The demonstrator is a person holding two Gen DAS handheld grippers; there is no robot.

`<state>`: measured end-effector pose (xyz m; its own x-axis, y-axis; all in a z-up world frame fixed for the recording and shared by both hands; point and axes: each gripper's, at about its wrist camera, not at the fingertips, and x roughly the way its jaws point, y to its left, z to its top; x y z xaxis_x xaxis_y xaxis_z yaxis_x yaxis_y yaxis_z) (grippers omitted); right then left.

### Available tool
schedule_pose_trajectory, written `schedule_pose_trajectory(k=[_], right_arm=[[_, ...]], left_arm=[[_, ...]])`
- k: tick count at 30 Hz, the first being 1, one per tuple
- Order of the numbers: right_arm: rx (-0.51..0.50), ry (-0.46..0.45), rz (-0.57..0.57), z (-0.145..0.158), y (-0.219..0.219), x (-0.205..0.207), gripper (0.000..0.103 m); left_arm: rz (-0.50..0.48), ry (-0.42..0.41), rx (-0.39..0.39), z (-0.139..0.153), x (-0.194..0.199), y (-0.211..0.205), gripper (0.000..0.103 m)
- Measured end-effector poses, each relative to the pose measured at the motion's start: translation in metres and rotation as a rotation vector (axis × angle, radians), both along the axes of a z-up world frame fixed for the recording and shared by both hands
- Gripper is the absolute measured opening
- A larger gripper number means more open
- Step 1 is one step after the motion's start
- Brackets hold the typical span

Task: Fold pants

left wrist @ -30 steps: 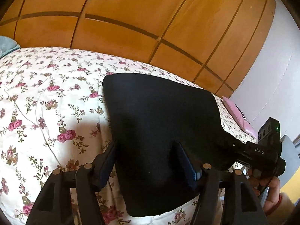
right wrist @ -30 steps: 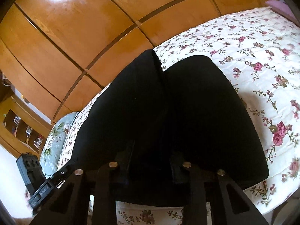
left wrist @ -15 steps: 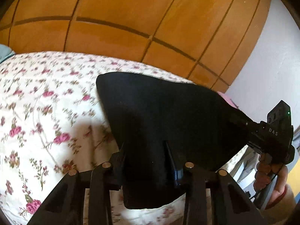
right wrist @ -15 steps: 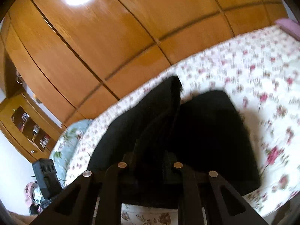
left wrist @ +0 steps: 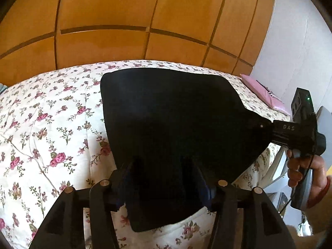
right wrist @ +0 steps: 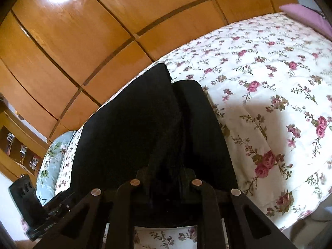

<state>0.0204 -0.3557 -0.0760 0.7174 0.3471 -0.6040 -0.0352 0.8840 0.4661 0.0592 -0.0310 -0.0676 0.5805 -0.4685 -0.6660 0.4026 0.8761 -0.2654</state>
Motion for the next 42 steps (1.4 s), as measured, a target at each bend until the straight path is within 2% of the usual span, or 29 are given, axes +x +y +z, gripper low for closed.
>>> schedule_pose_trajectory(k=[3,5,7,9,11,13,15,18,20,25,27,37,42], right_arm=[[-0.027,-0.004,0.014,0.007,0.003,-0.002,0.021],[-0.034,-0.012,-0.006,0.015,-0.004,-0.006,0.025],[-0.087,-0.054,-0.047,0.03,-0.005,-0.011,0.025],[-0.133,-0.125,-0.065,0.052,-0.004,-0.016,0.025],[-0.152,-0.179,-0.035,0.071,0.002,-0.015,0.025],[-0.188,-0.193,0.005,0.083,0.014,-0.006,0.025],[-0.235,-0.167,0.044,0.087,0.032,0.011,0.025],[-0.315,-0.105,0.111,0.078,0.057,0.04,0.025],[-0.345,-0.08,0.135,0.069,0.064,0.053,0.025],[-0.426,-0.041,0.12,0.049,0.07,0.077,0.024],[-0.45,-0.028,0.109,0.043,0.066,0.083,0.017],[-0.402,-0.021,0.066,0.024,0.047,0.095,0.0],[-0.368,-0.018,0.038,0.019,0.04,0.1,0.0]], left_arm=[[0.017,0.029,-0.056,0.007,-0.001,0.013,0.057],[0.042,-0.001,-0.075,0.019,0.001,0.023,0.057],[0.061,-0.05,-0.074,0.033,0.005,0.028,0.056],[0.063,-0.078,-0.055,0.043,0.011,0.026,0.056],[0.057,-0.086,-0.019,0.05,0.027,0.017,0.056],[0.032,-0.059,0.034,0.052,0.045,0.001,0.056],[0.009,-0.037,0.072,0.049,0.06,-0.014,0.056],[0.025,0.017,0.104,0.038,0.079,-0.033,0.055],[0.043,0.021,0.132,0.031,0.084,-0.041,0.055],[0.062,0.014,0.19,0.018,0.092,-0.051,0.055],[0.063,0.009,0.207,0.015,0.092,-0.054,0.055],[0.066,0.008,0.247,0.001,0.101,-0.065,0.055],[0.064,0.013,0.246,-0.004,0.106,-0.065,0.057]])
